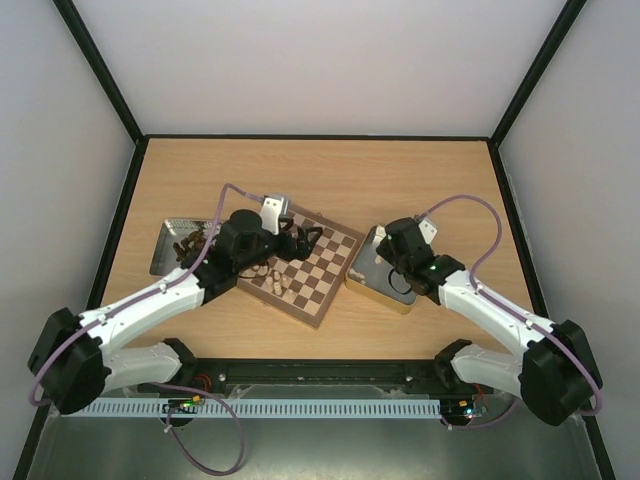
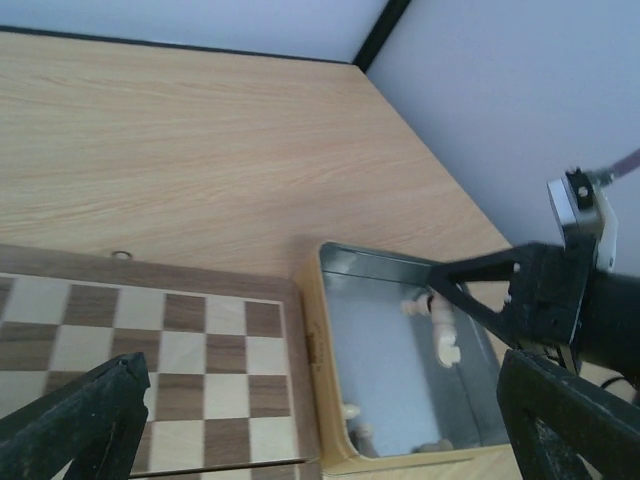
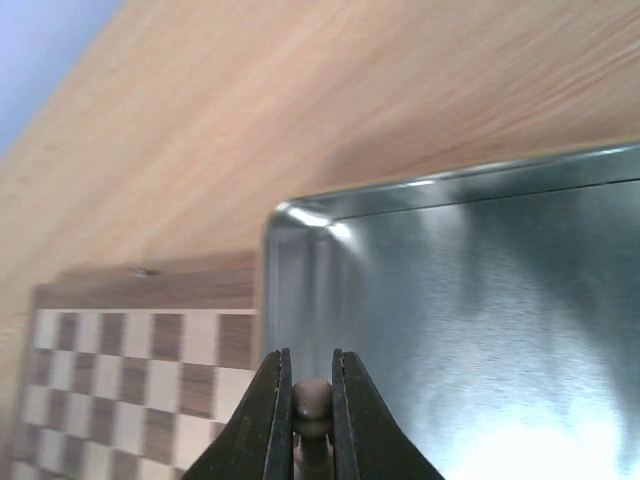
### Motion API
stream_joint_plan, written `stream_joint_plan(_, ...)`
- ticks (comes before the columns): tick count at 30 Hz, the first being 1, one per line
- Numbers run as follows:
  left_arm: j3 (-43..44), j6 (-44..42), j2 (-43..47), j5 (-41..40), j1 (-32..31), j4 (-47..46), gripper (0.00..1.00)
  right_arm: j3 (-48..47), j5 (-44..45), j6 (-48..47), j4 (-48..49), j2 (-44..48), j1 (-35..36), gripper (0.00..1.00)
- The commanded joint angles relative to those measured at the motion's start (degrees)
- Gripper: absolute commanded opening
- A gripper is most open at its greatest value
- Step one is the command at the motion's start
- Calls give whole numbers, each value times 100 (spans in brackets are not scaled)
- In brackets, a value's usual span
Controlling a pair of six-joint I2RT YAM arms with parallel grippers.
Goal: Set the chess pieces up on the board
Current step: Pick up the chess piece from the storage box.
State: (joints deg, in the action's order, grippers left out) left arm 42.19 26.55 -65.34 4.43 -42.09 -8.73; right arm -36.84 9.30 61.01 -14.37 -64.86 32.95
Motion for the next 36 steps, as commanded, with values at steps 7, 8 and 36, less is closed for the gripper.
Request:
stream_joint_plan(7,123,1215,-1080,1012,-451,-1428,87,-169,-553,1323,695,487,-30,2)
stream_joint_plan(8,161,1267,-1217,989,-574,-1570,86,-147,-657,1479,770,500,-40,2)
stream_joint_plan(36,772,1366,-3002,930,-1245,-2870,40,1024,-2854,3043,1975,1123,-825,2)
